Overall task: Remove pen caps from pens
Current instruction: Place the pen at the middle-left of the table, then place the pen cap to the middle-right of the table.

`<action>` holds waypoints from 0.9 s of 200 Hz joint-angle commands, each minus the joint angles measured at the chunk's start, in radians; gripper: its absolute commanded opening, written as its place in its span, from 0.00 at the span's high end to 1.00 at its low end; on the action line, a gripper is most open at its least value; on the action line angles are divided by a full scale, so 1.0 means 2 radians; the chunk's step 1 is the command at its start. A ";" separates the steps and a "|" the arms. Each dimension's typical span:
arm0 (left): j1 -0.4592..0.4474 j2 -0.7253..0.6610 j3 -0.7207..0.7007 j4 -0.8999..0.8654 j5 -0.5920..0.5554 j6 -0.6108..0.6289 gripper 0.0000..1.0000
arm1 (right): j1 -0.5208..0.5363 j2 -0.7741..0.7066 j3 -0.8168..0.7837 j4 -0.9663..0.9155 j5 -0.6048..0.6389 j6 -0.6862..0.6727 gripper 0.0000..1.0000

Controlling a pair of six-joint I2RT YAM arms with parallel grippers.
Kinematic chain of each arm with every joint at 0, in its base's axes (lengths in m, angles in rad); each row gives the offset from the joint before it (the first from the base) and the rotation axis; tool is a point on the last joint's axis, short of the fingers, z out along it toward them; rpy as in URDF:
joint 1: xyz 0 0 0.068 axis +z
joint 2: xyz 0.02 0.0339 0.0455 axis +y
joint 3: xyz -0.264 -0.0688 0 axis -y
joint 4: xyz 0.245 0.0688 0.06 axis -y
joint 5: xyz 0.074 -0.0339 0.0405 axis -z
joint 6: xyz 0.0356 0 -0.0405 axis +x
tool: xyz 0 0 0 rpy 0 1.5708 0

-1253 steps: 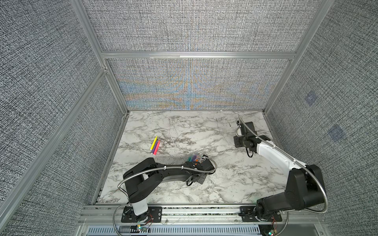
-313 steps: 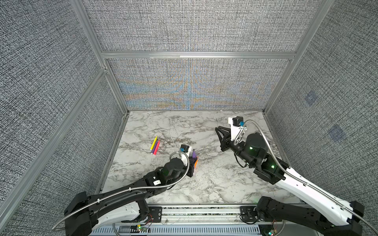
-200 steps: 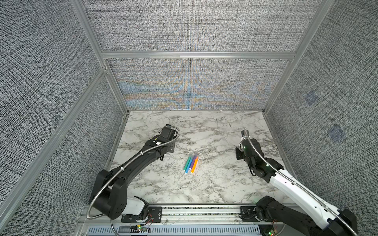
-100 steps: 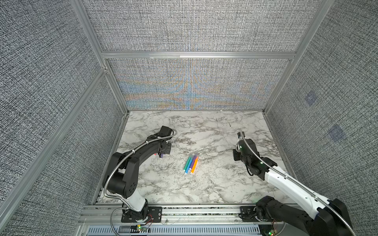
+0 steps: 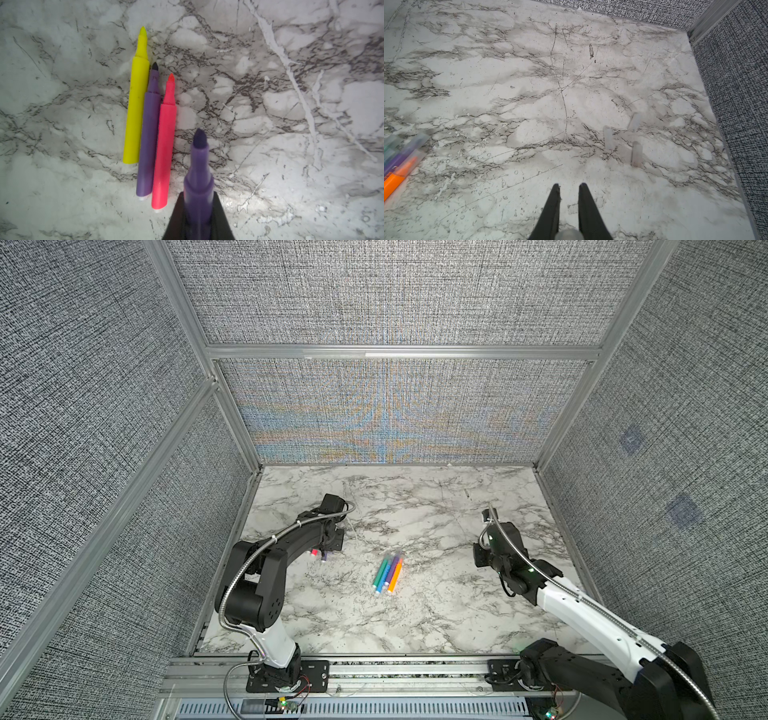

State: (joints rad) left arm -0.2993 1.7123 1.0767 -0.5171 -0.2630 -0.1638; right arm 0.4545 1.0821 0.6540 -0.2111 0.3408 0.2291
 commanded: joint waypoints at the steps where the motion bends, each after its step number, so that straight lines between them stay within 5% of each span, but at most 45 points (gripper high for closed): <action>1: 0.003 -0.002 0.000 0.002 -0.003 -0.001 0.77 | 0.000 0.005 -0.001 0.021 -0.003 0.004 1.00; 73: 0.003 -0.031 -0.008 0.021 0.007 -0.005 0.69 | -0.002 0.007 -0.001 0.018 -0.002 0.004 1.00; 180: -0.005 -0.317 -0.107 0.091 0.140 -0.026 0.62 | -0.120 0.186 0.114 -0.038 -0.067 -0.034 1.00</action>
State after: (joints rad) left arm -0.2985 1.1641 0.8948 -0.3889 -0.0753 -0.2024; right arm 0.2420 1.3640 0.8127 -0.2432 0.2600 0.2039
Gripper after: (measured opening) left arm 0.380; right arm 0.184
